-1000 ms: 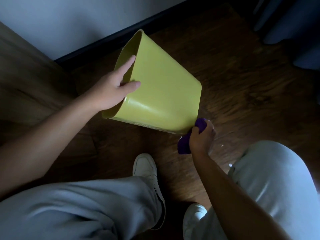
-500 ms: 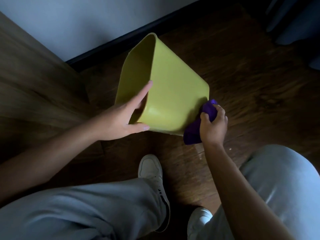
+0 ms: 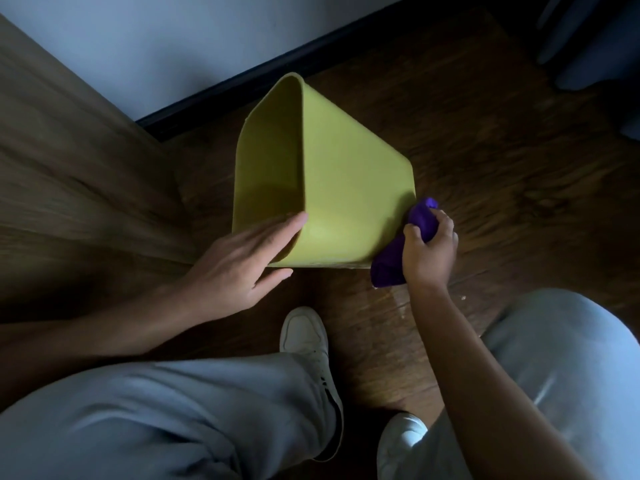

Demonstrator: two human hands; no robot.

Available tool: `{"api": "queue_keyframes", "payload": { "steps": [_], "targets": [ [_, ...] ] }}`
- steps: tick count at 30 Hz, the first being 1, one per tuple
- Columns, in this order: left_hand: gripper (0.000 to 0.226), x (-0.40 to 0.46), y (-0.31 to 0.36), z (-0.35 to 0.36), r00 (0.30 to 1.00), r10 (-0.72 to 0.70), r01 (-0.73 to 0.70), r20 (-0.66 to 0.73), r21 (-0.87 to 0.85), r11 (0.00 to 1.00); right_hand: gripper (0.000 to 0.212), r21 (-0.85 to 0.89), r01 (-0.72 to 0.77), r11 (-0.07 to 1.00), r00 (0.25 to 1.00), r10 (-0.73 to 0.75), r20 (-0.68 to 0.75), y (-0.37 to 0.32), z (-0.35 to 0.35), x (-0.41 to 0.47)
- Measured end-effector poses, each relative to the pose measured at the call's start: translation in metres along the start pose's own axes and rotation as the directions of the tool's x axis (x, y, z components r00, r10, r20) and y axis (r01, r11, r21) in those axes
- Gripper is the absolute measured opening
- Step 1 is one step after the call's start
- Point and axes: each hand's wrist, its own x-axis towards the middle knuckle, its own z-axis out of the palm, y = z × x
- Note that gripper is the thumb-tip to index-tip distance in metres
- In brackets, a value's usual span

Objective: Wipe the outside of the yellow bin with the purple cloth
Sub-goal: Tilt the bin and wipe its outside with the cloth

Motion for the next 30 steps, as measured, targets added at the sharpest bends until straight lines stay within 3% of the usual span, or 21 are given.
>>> {"api": "queue_keyframes", "payload": {
  "steps": [7, 10, 16, 21, 27, 30],
  "targets": [
    [0.072, 0.003, -0.006, 0.008, 1.0, -0.013, 0.014, 0.029, -0.037, 0.999, 0.055, -0.005, -0.007, 1.0, 1.0, 0.007, 0.011, -0.005, -0.003, -0.002],
    [0.068, 0.006, -0.003, 0.006, 0.998, -0.06, 0.057, -0.035, -0.097, 0.994, 0.055, -0.024, 0.013, 1.0, 1.0, -0.012, 0.007, -0.008, -0.007, -0.005],
    [0.054, 0.044, -0.006, -0.016, 0.944, -0.225, 0.155, -0.242, -0.278, 0.948, 0.054, -0.177, 0.311, 0.934, 0.95, -0.303, 0.071, -0.026, -0.02, -0.013],
    [0.048, 0.089, 0.012, -0.028, 0.884, -0.417, 0.267, -0.211, -0.504, 0.821, 0.053, -0.176, 0.398, 0.9, 0.916, -0.38, 0.127, -0.041, -0.043, -0.018],
    [0.047, 0.114, 0.021, -0.035, 0.84, -0.517, 0.381, -0.162, -0.502, 0.777, 0.052, -0.246, 0.475, 0.845, 0.875, -0.424, 0.235, -0.053, -0.065, -0.013],
    [0.049, 0.128, 0.021, -0.048, 0.868, -0.487, 0.396, -0.094, -0.461, 0.794, 0.052, -0.255, 0.457, 0.852, 0.884, -0.404, 0.234, -0.054, -0.069, -0.007]
  ]
}}
